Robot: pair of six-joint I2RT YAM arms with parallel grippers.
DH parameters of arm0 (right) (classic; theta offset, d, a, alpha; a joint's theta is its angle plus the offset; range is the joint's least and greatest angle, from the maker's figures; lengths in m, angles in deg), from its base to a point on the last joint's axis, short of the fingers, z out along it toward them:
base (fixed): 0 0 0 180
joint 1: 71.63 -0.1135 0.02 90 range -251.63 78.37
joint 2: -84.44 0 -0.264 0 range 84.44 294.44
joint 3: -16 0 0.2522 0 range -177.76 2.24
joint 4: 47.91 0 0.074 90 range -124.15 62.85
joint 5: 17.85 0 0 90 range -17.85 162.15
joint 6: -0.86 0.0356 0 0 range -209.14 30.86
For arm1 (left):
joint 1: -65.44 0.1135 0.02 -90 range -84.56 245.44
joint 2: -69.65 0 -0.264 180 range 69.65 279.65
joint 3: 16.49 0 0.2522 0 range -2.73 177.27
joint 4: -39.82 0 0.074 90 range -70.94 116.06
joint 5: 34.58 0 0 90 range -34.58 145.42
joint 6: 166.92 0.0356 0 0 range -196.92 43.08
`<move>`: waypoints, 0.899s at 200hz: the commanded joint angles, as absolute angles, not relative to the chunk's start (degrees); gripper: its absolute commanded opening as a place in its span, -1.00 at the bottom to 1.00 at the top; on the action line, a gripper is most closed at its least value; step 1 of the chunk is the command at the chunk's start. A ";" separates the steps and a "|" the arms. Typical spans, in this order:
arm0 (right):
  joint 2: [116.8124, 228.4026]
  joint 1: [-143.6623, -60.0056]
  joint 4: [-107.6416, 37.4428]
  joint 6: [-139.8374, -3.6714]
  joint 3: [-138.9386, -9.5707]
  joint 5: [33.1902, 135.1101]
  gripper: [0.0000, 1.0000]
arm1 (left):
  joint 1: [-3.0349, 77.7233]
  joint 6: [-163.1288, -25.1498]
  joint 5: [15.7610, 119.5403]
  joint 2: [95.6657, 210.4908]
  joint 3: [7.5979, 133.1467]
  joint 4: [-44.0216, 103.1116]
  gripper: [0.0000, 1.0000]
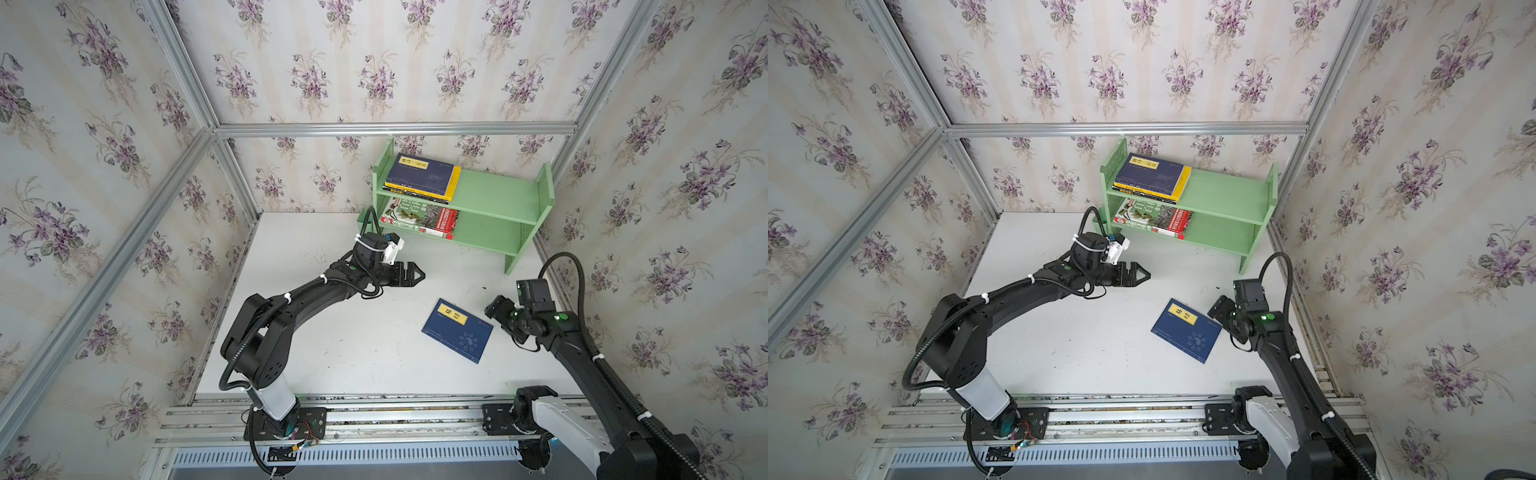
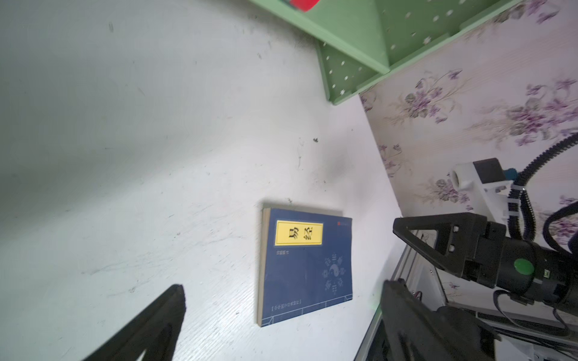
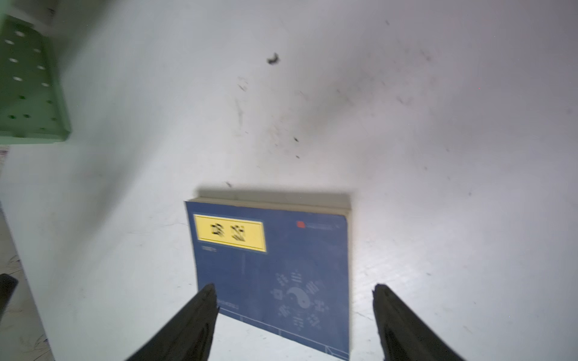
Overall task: Stacking books/files
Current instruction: Move the book to the center of the table.
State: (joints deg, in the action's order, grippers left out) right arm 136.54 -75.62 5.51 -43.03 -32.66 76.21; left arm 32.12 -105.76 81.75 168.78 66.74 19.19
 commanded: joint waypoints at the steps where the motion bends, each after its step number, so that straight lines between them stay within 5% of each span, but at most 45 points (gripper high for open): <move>1: 134.29 -75.64 6.32 -38.56 -27.44 74.92 0.59 | 31.74 -103.29 82.97 170.42 67.27 17.57 0.99; 108: 126.23 -76.49 -6.75 -28.49 -11.45 83.82 0.48 | 32.28 -106.83 82.87 170.51 67.49 15.25 0.99; 180: 141.40 -98.22 -23.01 -12.43 -12.03 76.59 0.42 | 36.27 -108.25 85.45 168.85 65.17 15.25 0.99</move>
